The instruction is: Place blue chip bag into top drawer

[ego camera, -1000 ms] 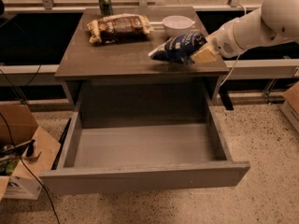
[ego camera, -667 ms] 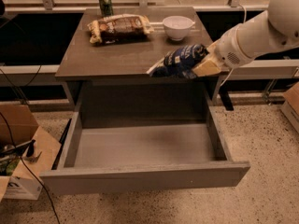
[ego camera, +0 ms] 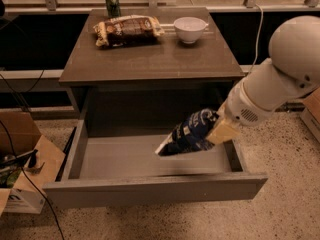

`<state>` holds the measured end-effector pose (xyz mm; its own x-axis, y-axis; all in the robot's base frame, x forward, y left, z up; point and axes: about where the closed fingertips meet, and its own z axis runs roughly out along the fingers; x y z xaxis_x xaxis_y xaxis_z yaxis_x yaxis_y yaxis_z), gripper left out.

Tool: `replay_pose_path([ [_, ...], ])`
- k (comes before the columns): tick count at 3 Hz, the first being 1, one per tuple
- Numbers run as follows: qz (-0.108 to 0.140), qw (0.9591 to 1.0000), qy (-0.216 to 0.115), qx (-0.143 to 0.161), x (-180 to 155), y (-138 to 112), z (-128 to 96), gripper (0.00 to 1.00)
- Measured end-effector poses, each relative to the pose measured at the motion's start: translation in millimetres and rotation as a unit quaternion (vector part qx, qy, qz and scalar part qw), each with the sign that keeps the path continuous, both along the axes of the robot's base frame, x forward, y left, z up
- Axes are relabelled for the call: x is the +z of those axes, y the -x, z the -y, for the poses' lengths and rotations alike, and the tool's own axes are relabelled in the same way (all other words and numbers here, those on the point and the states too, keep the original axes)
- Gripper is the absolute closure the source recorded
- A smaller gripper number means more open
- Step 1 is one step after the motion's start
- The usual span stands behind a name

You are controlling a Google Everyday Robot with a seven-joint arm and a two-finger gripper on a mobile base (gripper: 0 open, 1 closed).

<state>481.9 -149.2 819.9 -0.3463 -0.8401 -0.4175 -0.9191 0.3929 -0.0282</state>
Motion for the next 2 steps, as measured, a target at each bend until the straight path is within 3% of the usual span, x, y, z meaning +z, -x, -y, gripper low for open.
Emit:
replay_pose_path([
  [1,-0.064,0.9977,0.016,0.014,-45,33,-3,0.99],
  [2,-0.096,0.9954,0.011,-0.001,-84,28,-3,0.81],
])
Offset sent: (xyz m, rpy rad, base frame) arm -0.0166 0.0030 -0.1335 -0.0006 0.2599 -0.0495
